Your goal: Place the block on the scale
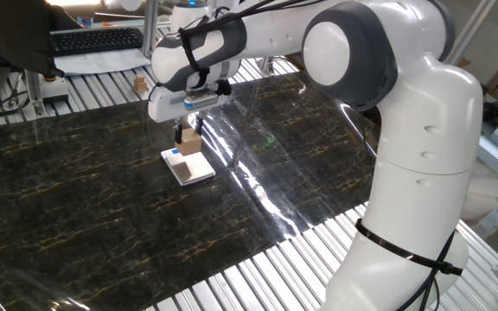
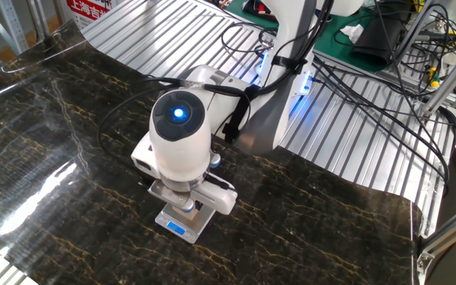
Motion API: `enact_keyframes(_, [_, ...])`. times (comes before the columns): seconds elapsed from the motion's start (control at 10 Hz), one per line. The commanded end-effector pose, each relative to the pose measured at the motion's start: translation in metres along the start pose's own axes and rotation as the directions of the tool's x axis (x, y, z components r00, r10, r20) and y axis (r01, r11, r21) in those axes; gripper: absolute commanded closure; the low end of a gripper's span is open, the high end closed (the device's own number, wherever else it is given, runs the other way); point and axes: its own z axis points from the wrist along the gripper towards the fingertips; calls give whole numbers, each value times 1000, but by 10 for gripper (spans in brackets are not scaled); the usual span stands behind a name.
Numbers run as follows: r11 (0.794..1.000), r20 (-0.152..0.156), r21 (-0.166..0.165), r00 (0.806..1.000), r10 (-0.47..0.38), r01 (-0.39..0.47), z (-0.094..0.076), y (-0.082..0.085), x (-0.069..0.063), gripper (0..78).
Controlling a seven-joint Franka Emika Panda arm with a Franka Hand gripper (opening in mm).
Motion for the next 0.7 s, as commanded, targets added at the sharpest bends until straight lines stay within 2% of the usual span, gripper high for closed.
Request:
enact_keyframes(0.1, [1000,12,-4,1000,-4,5,4,-2,1,764])
enact_keyframes(0.7, [1000,17,-4,1000,-6,6,11,-1,9,764])
